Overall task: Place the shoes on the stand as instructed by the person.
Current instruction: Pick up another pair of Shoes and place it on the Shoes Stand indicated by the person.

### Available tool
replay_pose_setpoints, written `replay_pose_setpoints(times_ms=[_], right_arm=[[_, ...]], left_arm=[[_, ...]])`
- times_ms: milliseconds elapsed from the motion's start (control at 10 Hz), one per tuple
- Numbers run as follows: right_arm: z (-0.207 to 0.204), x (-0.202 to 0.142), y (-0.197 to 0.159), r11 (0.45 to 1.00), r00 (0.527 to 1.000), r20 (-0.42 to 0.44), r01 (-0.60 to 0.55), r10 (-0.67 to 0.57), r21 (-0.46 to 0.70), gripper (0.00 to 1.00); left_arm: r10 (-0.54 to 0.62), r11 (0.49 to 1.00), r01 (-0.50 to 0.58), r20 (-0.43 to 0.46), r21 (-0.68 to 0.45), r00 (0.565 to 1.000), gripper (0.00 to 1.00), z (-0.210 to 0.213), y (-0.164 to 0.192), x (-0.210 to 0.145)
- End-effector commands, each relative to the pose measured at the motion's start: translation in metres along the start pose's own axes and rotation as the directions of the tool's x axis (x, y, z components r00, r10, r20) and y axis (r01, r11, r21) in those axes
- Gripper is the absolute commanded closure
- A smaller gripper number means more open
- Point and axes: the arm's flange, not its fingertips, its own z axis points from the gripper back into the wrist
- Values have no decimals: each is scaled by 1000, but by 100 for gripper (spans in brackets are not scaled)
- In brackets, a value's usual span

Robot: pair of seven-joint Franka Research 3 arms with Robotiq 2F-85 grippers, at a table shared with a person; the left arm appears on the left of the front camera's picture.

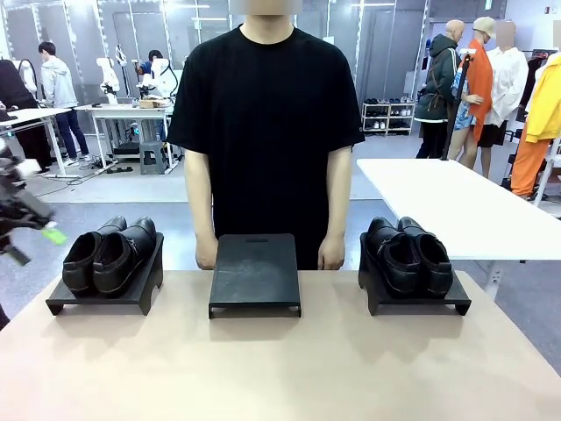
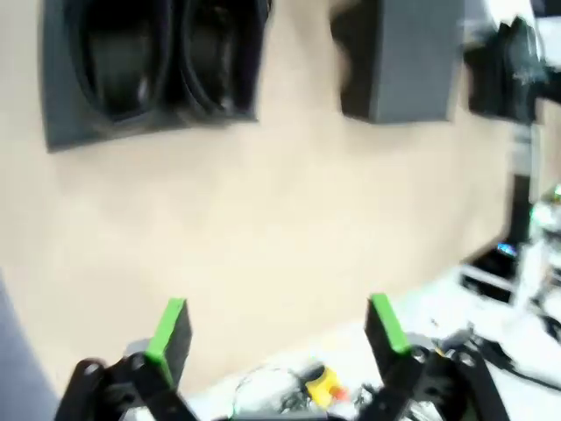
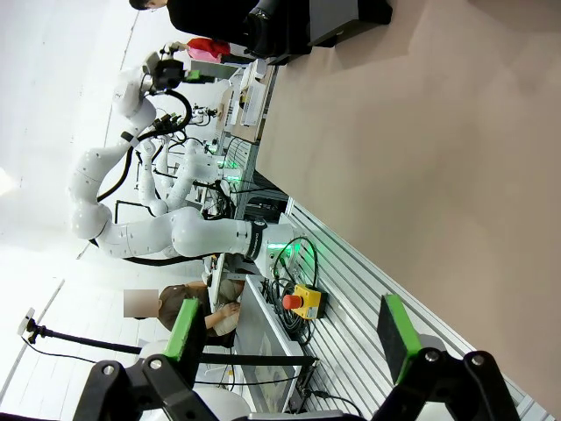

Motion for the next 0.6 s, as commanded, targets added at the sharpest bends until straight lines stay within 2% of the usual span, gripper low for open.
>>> replay_pose_setpoints(times_ms=[0, 100, 200, 500], right_arm=[[0, -2, 4, 1000, 1000, 3, -7, 7, 7, 0], [0, -2, 4, 1000, 1000, 3, -7, 7, 7, 0], [0, -2, 4, 1000, 1000, 3, -7, 7, 7, 0], [0, -2, 4, 1000, 1000, 3, -7, 7, 7, 0]], left_arm=[[1, 973, -19, -80, -230, 997, 0, 19, 39, -24], [-14, 948, -5, -56, -318, 998, 0, 23, 61, -41], [-30, 890, 11, -35, -455, 999, 0, 26, 88, -62], [-35, 759, 111, 130, -642, 991, 0, 26, 152, -109]])
